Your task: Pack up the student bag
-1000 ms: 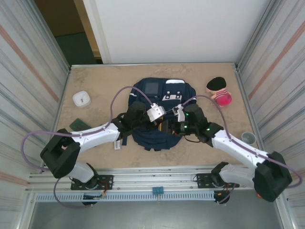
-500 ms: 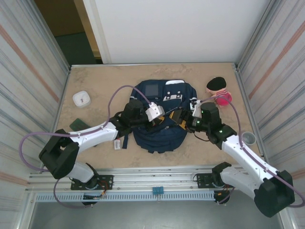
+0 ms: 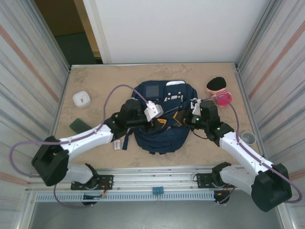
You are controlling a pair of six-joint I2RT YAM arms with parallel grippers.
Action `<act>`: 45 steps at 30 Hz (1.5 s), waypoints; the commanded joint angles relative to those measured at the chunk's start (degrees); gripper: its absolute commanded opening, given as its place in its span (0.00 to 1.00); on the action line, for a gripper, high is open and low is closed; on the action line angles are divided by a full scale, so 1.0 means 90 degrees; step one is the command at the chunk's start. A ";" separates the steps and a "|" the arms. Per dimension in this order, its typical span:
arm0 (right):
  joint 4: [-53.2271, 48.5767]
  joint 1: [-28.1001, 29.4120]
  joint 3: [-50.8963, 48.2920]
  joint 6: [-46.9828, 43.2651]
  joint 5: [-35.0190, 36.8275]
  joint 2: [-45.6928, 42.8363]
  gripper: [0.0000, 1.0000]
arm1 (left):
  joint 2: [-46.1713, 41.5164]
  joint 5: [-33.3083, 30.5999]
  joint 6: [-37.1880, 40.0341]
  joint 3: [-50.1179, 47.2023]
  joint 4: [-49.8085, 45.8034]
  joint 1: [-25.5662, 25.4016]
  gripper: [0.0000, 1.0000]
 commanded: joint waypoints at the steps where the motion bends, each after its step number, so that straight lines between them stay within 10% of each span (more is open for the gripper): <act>1: 0.0356 -0.0041 0.0115 -0.0057 0.0061 -0.0138 0.05 | -0.0548 -0.0468 -0.1137 0.0036 -0.0945 -0.0105 0.52; 11: 0.0186 0.0110 0.0247 -0.0242 0.0144 -0.0168 0.06 | -0.0566 -0.1355 -0.3933 -0.0604 -0.0935 -0.0661 0.59; 45: 0.0080 0.0240 0.0386 -0.0277 0.0164 -0.0080 0.03 | 0.0528 -0.1307 -0.4099 -0.0533 0.0554 -0.1692 0.40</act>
